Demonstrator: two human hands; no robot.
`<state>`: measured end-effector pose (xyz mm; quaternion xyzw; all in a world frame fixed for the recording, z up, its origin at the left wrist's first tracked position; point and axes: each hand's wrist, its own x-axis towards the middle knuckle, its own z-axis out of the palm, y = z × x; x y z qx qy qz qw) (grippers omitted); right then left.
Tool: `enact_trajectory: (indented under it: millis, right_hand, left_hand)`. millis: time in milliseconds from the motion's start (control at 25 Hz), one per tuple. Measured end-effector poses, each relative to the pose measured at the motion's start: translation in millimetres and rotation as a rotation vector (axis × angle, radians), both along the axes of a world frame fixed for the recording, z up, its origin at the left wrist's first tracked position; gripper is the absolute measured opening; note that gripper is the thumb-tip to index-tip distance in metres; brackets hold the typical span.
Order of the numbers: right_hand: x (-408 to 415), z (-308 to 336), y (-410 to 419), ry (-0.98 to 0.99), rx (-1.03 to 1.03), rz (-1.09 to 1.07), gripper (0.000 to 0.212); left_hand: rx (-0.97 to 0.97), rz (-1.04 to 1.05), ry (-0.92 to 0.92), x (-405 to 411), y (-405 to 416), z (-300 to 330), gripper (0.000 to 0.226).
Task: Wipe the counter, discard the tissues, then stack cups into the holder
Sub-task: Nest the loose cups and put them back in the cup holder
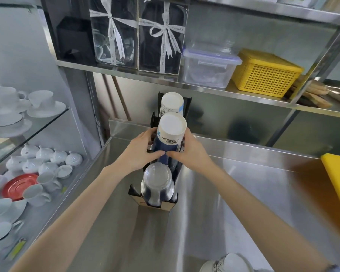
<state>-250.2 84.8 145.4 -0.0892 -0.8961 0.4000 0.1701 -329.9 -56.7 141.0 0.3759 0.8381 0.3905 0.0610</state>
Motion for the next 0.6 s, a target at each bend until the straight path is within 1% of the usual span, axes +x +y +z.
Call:
enact_trajectory:
  millis: [80, 160, 280, 360, 480, 600]
  right_hand:
    - [1.2, 1.3, 1.4, -0.046, -0.030, 0.032, 0.087]
    - [6.9, 6.4, 1.5, -0.057, -0.013, 0.035, 0.088]
    - [22.1, 14.5, -3.2, 0.100, 0.176, -0.015, 0.066]
    - [30.0, 15.1, -7.6, 0.156, 0.313, 0.008, 0.052]
    - [32.9, 8.4, -12.5, 0.059, 0.460, 0.040, 0.044]
    - [30.7, 6.5, -13.3, -0.027, 0.508, 0.059, 0.049]
  left_hand:
    - [0.016, -0.007, -0.014, 0.5, -4.3, 2.9, 0.070]
    - [0.044, -0.017, 0.013, 1.2, -8.7, 6.4, 0.071]
    - [0.047, -0.006, 0.145, 5.4, -13.2, 11.3, 0.070]
    - [0.010, -0.013, 0.242, 9.2, -14.6, 11.9, 0.064]
    - [-0.094, -0.012, 0.323, 13.0, -15.8, 11.1, 0.057]
    - [-0.175, 0.024, 0.363, 15.6, -15.7, 13.0, 0.056]
